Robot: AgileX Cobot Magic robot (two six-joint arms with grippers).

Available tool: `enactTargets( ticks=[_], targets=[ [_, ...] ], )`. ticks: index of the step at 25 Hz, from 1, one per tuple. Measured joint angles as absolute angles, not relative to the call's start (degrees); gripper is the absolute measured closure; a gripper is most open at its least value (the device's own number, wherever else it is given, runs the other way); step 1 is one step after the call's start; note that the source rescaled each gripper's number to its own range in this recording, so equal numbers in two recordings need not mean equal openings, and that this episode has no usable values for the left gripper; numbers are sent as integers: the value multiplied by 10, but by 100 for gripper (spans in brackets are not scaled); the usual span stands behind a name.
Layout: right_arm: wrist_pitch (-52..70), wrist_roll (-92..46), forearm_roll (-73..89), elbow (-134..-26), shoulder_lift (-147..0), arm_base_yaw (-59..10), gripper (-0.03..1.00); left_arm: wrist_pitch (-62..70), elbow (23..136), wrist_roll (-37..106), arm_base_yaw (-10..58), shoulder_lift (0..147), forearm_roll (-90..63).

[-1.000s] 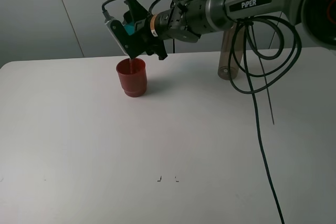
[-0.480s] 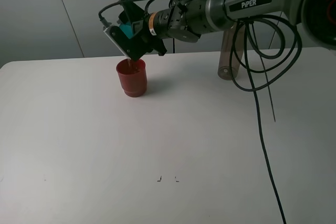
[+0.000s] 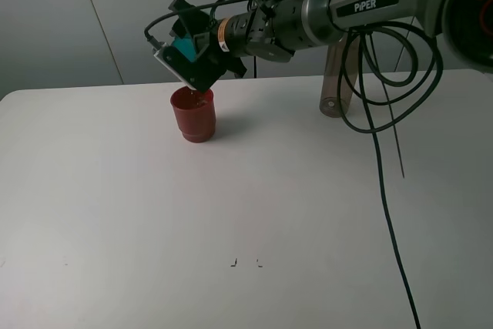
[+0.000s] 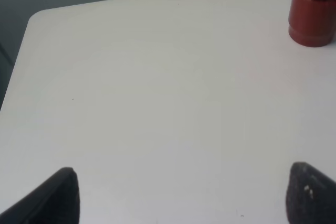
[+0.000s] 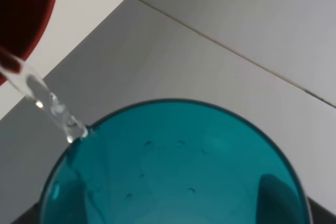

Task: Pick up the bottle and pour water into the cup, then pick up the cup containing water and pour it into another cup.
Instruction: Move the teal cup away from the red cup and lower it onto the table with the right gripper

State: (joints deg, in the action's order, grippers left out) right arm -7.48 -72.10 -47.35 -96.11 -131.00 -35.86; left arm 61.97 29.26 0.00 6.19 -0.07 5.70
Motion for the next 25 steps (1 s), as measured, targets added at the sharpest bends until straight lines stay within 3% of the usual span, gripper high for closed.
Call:
enactTargets(
  ticks=[19, 25],
  targets=[
    [-86, -734, -467, -962, -1310, -359, 82, 620, 293, 4, 62, -1, 57],
    [-69, -546, -428, -962, -1306, -359, 82, 620, 293, 4, 62, -1, 57]
  ],
)
